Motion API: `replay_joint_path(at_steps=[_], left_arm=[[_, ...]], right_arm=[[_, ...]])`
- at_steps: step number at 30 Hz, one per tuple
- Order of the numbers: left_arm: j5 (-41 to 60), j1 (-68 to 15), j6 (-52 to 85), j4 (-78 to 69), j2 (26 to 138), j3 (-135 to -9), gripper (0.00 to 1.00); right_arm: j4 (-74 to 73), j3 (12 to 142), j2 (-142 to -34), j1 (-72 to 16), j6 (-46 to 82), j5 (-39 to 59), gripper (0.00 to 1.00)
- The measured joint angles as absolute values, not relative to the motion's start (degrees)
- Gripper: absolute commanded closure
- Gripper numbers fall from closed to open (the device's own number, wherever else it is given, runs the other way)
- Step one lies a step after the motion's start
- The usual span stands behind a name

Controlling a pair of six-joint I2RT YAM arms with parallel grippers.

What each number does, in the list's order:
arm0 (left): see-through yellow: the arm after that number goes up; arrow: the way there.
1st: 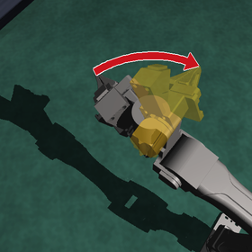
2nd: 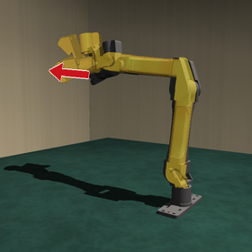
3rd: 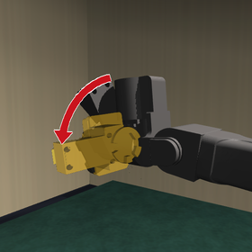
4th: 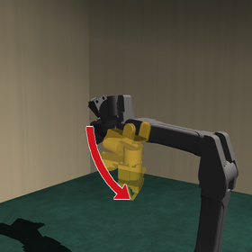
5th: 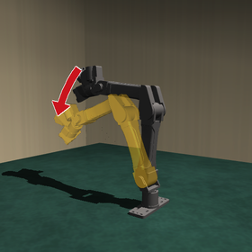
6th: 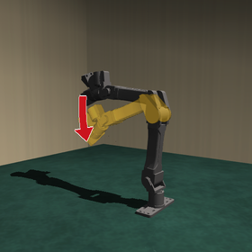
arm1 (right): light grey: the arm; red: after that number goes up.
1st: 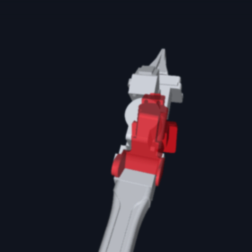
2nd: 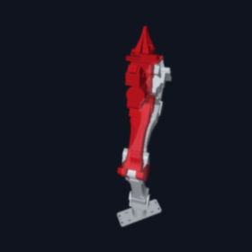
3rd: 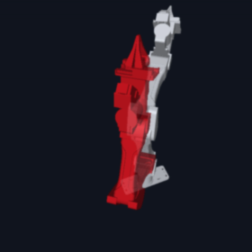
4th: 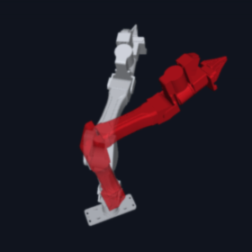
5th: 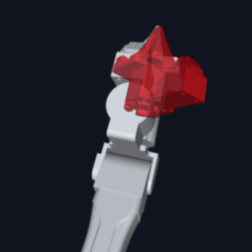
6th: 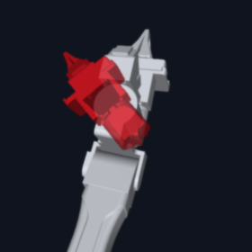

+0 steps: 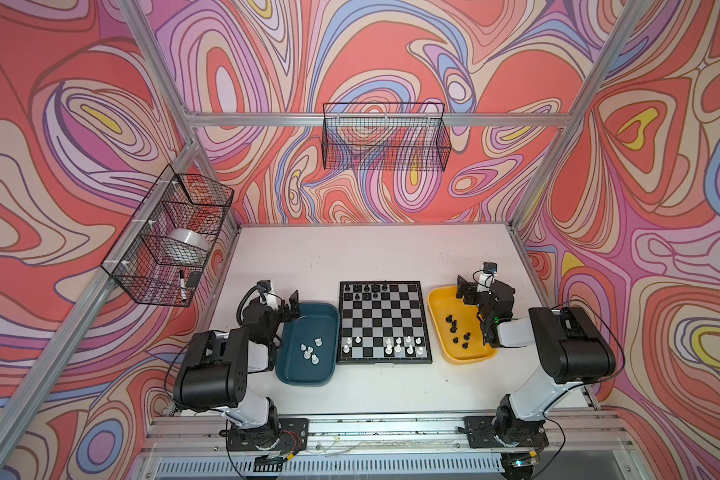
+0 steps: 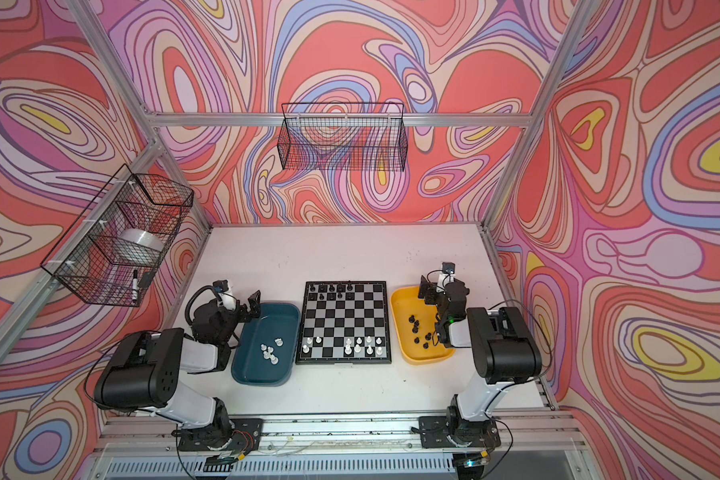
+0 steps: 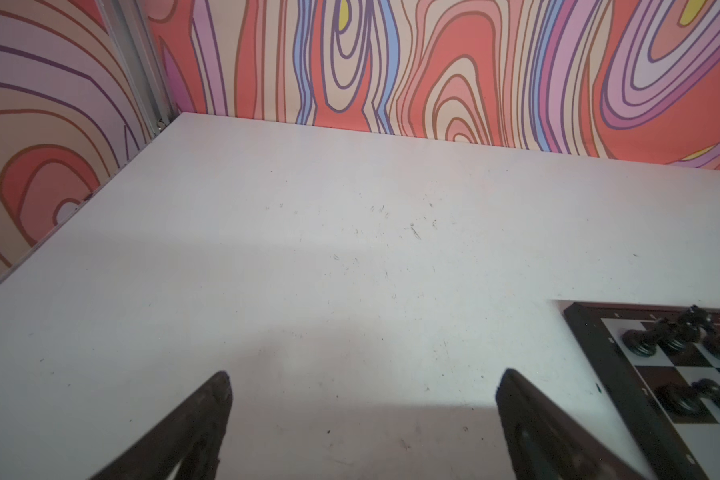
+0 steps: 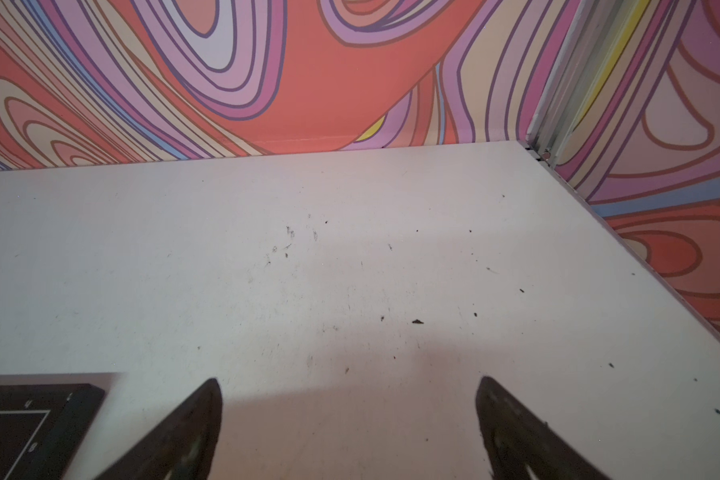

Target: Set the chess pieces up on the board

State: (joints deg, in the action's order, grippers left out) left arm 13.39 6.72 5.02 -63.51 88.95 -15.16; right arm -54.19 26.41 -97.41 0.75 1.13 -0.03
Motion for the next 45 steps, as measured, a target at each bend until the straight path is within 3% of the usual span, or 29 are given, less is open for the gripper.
replay_joint_path(at_steps=[14,23,30,36,45], left_arm=[[13.7,6.6,4.5,-54.5,81.7,-16.7,0.0],[14.1,6.6,2.5,-39.9,72.3,-21.5,0.0],[16.3,6.6,-3.7,-13.8,70.3,-36.6,0.0],[19.0,6.6,-10.7,8.7,69.0,-50.5,0.0],[20.3,6.6,-16.4,36.3,71.8,-69.0,0.0]], right_arm=[[-37.7,32.5,-87.9,0.8,2.7,-4.9,0.02],[-10.9,47.7,-81.9,0.6,11.2,-5.2,0.01],[9.4,52.8,-74.1,-2.4,17.0,-5.7,0.02],[26.1,58.8,-69.5,-4.9,19.9,-6.3,0.15],[45.5,60.9,-65.3,-7.4,23.5,-3.8,0.26]])
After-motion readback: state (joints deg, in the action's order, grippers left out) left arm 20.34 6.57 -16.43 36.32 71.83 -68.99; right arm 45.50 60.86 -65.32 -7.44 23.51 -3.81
